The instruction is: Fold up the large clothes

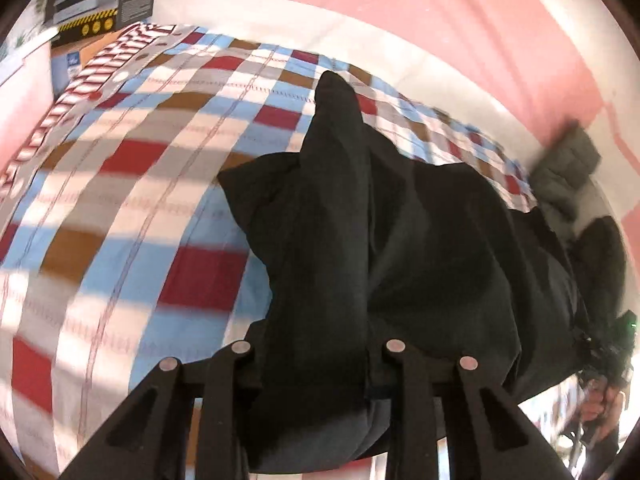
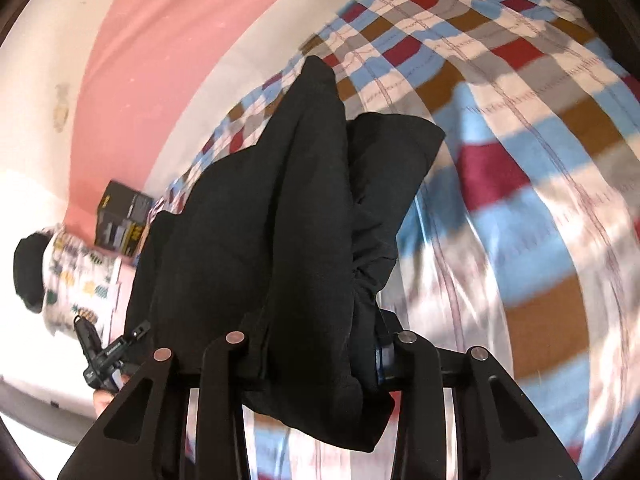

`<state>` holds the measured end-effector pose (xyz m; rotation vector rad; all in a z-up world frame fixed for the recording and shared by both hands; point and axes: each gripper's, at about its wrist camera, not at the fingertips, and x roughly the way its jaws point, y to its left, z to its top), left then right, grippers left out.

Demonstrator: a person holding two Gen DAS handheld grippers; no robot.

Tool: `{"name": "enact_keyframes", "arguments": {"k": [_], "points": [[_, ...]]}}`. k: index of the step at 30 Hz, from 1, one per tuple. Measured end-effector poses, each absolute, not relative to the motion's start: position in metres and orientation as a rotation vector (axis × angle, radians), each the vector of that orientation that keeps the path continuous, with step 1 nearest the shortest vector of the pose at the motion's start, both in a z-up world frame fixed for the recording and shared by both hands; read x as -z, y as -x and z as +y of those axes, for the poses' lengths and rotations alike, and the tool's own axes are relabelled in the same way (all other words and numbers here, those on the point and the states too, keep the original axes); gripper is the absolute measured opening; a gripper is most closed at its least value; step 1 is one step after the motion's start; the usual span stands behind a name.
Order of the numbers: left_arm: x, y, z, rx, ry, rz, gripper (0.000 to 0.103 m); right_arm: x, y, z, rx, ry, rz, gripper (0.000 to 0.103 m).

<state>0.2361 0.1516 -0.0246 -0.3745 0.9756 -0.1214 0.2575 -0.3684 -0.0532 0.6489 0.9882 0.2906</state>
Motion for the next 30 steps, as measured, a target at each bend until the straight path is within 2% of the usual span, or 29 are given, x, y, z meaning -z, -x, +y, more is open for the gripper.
{"name": "enact_keyframes", "arguments": {"k": [6,11,14,16,17,19,26,30], "points": [[0.052,-0.121,0.159,0.141,0.437,1.042,0.031,0.078,-0.155,-0.370,-0.248,-0.676,1.081,0.036],[0.059,-0.058,0.157,0.151,0.448,1.049,0.031,0.096,-0.098,-0.374,-0.208,-0.699,1.104,0.037],[0.064,-0.056,0.158,0.145,0.456,1.045,0.033,0.100,-0.095,-0.375,-0.198,-0.679,1.102,0.042],[0.069,-0.064,0.158,0.133,0.457,1.055,0.039,0.104,-0.101,-0.373,-0.178,-0.663,1.110,0.049],[0.070,-0.067,0.158,0.124,0.457,1.066,0.041,0.105,-0.104,-0.373,-0.164,-0.660,1.122,0.056],[0.071,-0.064,0.159,0.117,0.456,1.076,0.048,0.102,-0.104,-0.374,-0.133,-0.628,1.129,0.061],[0.043,-0.046,0.180,0.105,0.464,1.006,0.059,0.054,-0.084,-0.383,-0.111,-0.501,0.977,0.063],[0.027,-0.079,0.177,0.127,0.438,0.962,0.062,0.042,-0.117,-0.375,-0.136,-0.428,0.953,0.066]]}}
